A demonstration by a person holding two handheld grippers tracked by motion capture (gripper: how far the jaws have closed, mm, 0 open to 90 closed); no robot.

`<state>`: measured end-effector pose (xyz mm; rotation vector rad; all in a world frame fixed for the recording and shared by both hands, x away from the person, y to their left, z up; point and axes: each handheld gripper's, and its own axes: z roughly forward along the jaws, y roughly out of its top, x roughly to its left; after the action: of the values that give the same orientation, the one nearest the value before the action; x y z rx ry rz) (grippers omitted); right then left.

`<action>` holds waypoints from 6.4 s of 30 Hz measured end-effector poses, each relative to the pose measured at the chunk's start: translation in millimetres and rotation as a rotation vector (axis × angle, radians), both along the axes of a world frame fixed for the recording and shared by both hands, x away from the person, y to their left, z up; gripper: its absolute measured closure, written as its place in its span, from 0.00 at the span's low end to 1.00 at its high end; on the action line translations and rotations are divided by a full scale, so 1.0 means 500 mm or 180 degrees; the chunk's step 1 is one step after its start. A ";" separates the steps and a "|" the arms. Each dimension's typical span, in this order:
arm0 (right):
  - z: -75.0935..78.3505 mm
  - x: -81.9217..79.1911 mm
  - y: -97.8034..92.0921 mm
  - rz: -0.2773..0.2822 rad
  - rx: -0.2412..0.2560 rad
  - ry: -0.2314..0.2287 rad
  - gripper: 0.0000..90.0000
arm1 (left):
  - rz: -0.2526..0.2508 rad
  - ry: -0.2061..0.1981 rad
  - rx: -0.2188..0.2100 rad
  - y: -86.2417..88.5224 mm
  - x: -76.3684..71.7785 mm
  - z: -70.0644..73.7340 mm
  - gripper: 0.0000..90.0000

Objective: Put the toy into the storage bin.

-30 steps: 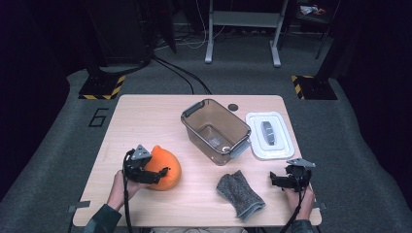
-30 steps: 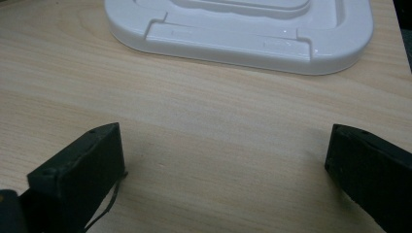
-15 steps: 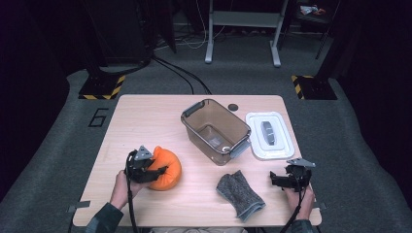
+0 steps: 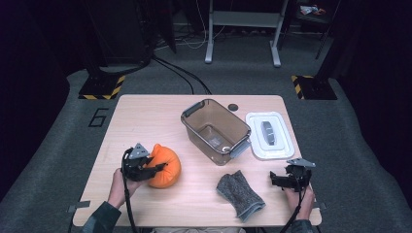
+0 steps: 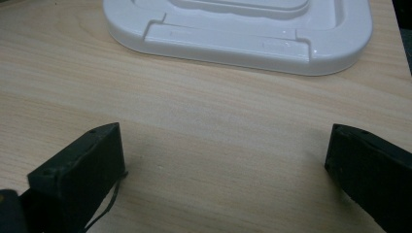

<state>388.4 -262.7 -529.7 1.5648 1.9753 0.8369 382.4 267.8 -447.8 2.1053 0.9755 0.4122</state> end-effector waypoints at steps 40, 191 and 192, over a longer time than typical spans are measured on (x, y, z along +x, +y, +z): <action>0.000 0.002 0.000 0.0016 -0.0002 -0.0009 0.00 | 0.0053 -0.0369 -0.0059 0.007 0.071 0.160 0.64; 0.000 0.002 0.001 0.0017 0.0001 -0.0009 0.00 | -0.0257 -0.0092 0.0067 -0.242 0.252 0.179 0.17; 0.000 0.002 0.001 0.0017 0.0001 -0.0009 0.00 | -0.0264 -0.0112 0.0062 -0.237 0.247 0.180 0.17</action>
<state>389.5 -262.3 -529.8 1.5583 1.9784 0.8412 505.7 149.5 -357.6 2.1408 0.8639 0.4168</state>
